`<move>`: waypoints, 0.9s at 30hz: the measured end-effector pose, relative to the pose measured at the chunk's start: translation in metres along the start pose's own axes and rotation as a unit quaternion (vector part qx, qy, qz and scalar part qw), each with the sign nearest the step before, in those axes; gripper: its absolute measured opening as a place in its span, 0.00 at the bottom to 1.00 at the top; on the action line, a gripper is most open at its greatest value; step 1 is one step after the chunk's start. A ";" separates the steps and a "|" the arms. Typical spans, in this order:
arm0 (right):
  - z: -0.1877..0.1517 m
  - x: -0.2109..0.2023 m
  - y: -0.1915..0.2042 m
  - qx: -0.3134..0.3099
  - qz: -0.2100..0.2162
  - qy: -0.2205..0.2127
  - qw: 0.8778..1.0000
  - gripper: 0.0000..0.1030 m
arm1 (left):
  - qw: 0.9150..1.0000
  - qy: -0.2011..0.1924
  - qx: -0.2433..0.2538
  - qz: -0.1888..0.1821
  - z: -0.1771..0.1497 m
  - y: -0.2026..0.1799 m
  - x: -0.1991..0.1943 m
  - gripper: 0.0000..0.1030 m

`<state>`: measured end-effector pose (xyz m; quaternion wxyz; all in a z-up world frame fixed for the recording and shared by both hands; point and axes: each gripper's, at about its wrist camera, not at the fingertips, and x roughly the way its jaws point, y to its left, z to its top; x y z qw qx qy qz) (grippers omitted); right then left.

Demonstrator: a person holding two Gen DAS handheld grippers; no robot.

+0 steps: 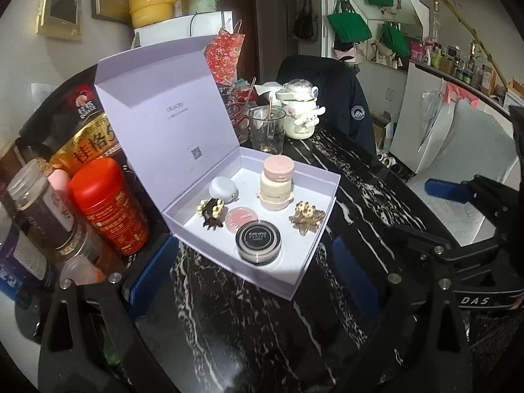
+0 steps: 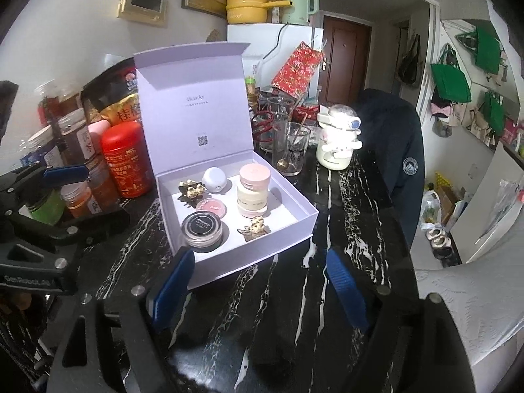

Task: Organize objects
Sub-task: 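Open both tools and withdraw them from the box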

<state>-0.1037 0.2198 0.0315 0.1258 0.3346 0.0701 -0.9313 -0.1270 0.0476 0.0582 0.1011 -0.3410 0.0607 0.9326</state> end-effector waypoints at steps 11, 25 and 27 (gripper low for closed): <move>-0.016 -0.021 0.011 0.010 0.008 0.014 1.000 0.82 | 1.000 0.012 0.013 0.022 -0.020 -0.004 -0.031 0.93; -0.050 -0.047 0.032 0.008 -0.002 0.008 1.000 0.82 | 0.999 0.031 -0.009 0.018 -0.053 0.003 -0.048 0.93; -0.053 -0.051 0.035 0.001 -0.005 0.005 1.000 0.82 | 0.999 0.031 -0.013 0.016 -0.057 0.004 -0.049 0.93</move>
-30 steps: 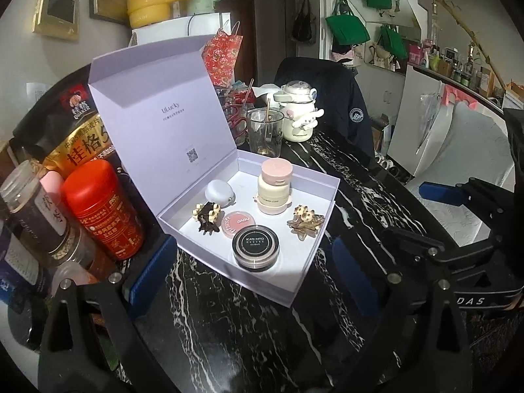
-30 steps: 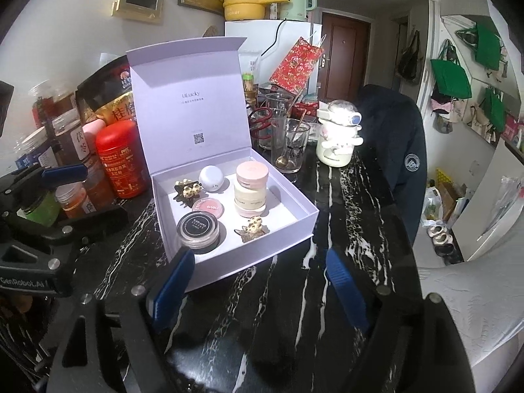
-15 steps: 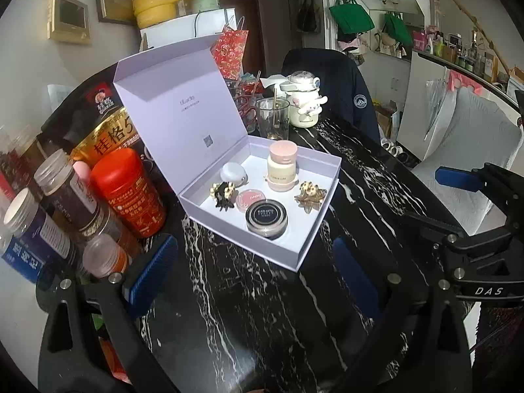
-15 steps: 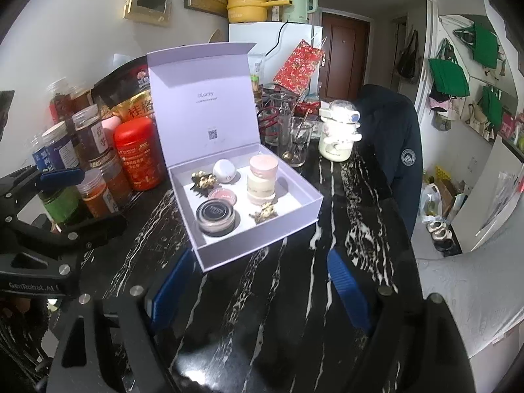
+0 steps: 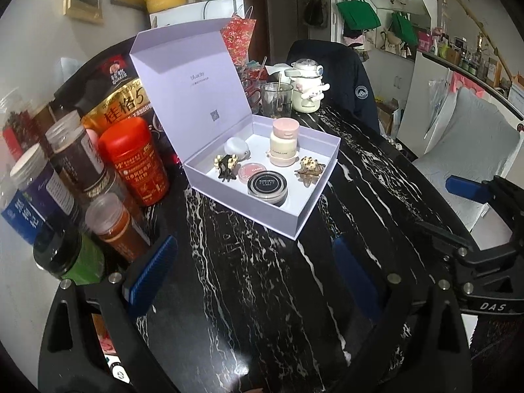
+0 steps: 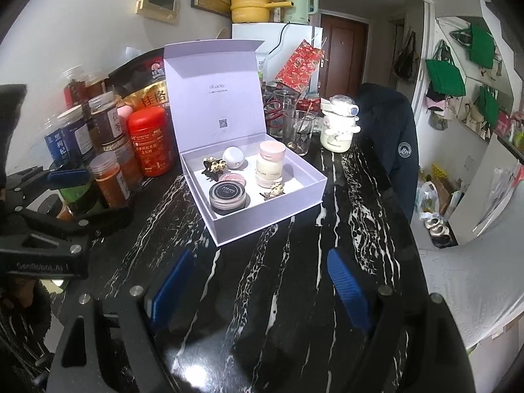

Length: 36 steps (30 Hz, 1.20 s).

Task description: Organize objects

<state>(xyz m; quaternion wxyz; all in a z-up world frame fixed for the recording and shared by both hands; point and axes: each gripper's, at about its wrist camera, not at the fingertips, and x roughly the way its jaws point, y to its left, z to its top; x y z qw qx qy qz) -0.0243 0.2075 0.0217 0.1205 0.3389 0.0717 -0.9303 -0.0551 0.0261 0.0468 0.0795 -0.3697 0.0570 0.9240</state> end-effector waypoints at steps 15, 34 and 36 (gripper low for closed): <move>-0.017 -0.005 0.004 -0.002 0.005 0.008 1.000 0.82 | 1.000 0.017 -0.003 -0.009 -0.027 -0.003 0.001 0.93; -0.016 0.006 0.002 -0.003 0.007 0.023 1.000 0.83 | 0.999 0.028 0.005 -0.014 -0.029 -0.006 0.005 0.93; -0.016 0.007 0.002 -0.003 0.008 0.025 1.000 0.83 | 0.999 0.029 0.006 -0.014 -0.029 -0.006 0.006 0.93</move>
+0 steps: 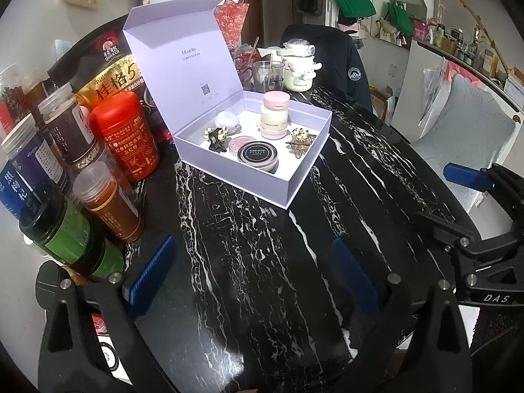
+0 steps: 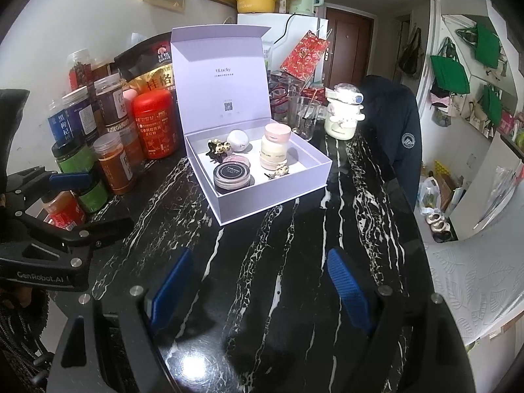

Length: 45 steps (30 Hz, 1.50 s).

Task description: Organize objects

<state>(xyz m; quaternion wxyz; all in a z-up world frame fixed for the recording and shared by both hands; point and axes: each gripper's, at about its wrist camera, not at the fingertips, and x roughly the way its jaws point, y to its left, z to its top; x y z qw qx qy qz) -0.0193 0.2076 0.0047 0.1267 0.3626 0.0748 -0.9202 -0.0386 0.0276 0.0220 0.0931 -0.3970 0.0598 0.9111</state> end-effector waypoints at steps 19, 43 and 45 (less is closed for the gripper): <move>0.002 0.013 0.000 0.007 0.001 0.015 1.000 0.82 | 1.000 0.007 -0.002 -0.002 0.001 0.003 0.007 0.93; -0.001 0.022 -0.004 0.018 0.005 0.028 0.999 0.83 | 1.000 0.010 0.001 -0.010 0.000 0.001 0.012 0.97; -0.001 0.023 -0.004 0.018 0.005 0.030 0.999 0.83 | 1.000 0.018 -0.001 -0.008 0.000 0.001 0.014 0.97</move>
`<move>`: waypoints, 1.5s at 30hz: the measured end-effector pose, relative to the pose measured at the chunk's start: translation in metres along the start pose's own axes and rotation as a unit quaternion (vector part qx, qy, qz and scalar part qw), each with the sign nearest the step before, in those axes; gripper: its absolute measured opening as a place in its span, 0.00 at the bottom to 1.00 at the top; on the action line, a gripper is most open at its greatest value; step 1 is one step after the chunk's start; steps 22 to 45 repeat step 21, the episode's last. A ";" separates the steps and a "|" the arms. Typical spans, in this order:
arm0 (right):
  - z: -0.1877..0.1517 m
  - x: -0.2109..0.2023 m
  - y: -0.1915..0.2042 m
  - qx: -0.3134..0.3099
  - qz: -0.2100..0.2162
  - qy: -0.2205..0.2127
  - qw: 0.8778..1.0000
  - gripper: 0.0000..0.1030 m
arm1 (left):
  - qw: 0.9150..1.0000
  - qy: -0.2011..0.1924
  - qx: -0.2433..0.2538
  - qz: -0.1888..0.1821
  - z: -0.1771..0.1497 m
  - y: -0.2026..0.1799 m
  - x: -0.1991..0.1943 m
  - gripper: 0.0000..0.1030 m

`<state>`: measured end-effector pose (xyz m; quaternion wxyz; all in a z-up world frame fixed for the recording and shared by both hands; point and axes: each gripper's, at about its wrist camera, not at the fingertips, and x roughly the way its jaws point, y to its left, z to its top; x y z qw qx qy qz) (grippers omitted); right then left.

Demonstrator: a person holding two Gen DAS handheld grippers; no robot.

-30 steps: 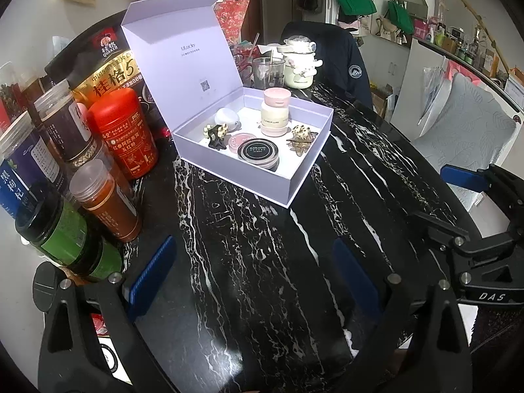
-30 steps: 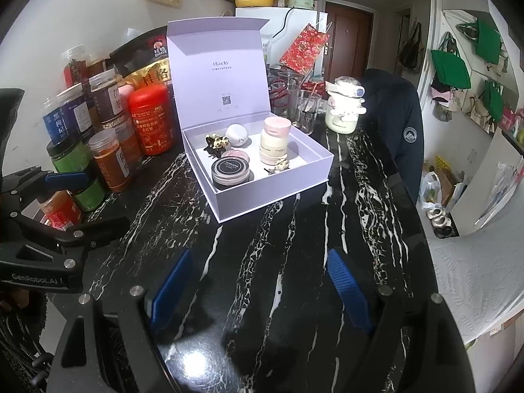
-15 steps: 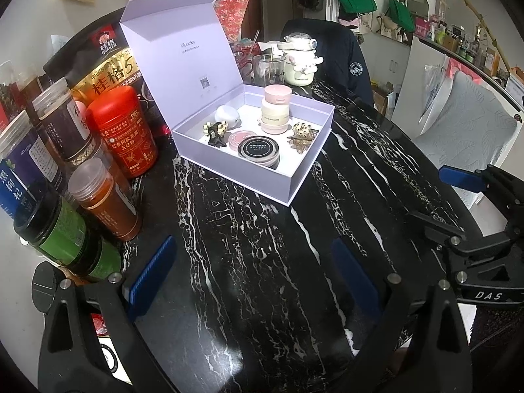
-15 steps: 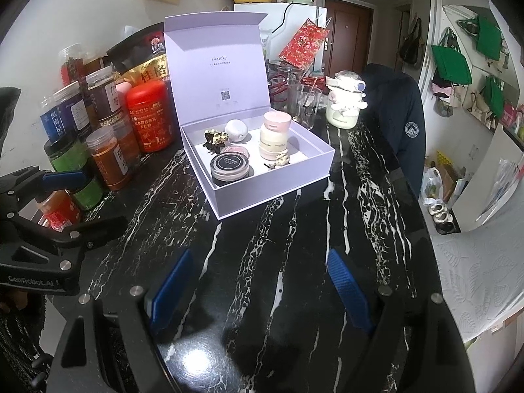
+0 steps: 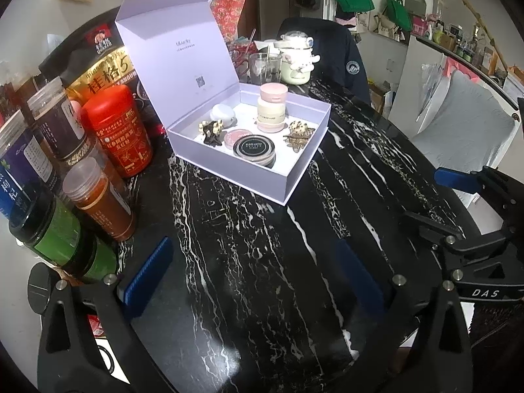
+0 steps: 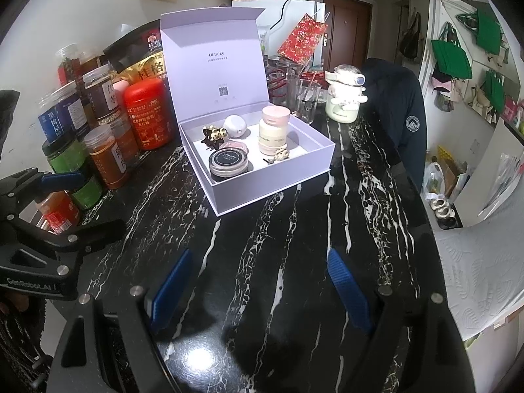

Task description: Organize objects

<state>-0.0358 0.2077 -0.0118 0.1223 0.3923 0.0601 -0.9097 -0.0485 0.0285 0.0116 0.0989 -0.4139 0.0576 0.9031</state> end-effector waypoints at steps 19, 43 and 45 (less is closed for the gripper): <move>-0.002 0.006 0.002 -0.001 0.002 0.011 1.000 0.83 | 1.000 -0.015 0.010 0.000 -0.003 0.003 0.002 1.00; -0.002 0.006 0.002 -0.002 0.000 0.010 1.000 0.83 | 1.000 -0.011 0.009 -0.001 -0.003 0.003 0.003 1.00; -0.002 0.006 0.002 -0.002 0.000 0.010 1.000 0.83 | 1.000 -0.011 0.009 -0.001 -0.003 0.003 0.003 1.00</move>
